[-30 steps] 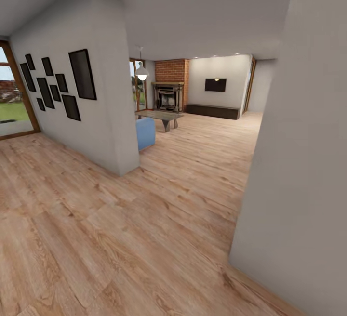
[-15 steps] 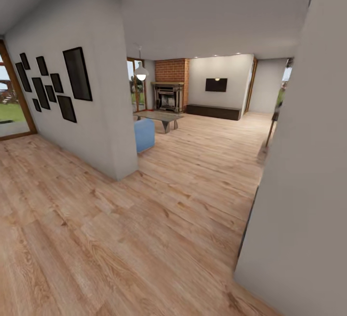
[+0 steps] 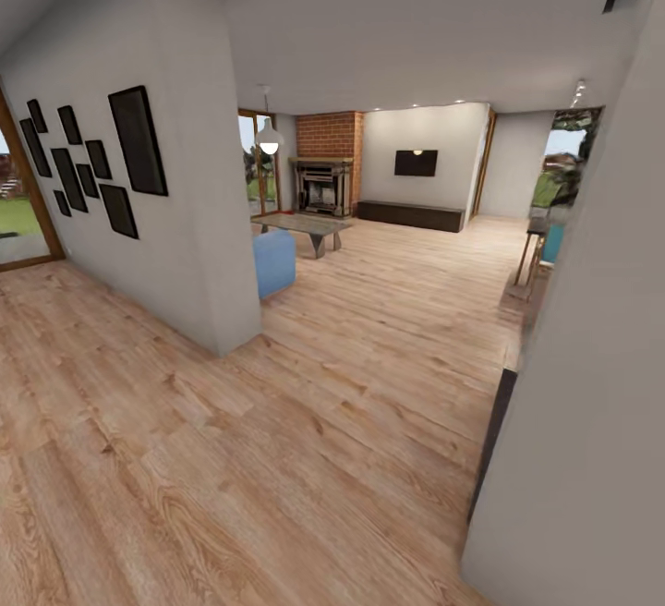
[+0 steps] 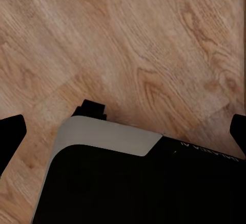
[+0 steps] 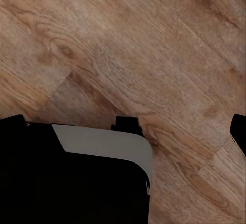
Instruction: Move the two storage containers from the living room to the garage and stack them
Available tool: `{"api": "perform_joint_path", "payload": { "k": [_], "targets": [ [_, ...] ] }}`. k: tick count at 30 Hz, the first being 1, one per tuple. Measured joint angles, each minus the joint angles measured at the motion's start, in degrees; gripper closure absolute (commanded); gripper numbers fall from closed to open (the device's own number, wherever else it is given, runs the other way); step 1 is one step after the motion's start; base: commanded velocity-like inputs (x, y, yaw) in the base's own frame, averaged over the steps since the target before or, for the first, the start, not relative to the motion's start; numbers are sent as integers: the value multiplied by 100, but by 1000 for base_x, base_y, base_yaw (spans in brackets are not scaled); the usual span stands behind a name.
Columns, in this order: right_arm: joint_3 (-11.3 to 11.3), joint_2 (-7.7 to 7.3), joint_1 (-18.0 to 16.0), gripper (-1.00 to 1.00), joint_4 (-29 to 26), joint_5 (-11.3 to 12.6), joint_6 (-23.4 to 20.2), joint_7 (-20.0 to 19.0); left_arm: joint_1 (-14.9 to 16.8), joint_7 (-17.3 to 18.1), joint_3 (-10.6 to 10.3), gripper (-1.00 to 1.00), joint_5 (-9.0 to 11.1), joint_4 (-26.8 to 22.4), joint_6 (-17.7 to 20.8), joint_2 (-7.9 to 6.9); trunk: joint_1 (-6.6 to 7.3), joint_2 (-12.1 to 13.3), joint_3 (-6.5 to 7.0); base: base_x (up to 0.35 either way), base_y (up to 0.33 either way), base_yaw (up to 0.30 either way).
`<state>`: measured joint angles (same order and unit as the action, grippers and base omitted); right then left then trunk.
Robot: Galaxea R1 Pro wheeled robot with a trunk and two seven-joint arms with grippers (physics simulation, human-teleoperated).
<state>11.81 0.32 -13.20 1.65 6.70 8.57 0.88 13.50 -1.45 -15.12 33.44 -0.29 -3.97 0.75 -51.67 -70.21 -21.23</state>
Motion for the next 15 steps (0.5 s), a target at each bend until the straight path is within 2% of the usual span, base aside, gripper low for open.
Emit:
{"api": "perform_joint_path", "payload": {
  "k": [15],
  "targets": [
    [-54,-16,0,-100,-5,89,-66,2,0,2,-2,-100,-1,0,39,2,0,0,0,322,0,0]
  ]
}}
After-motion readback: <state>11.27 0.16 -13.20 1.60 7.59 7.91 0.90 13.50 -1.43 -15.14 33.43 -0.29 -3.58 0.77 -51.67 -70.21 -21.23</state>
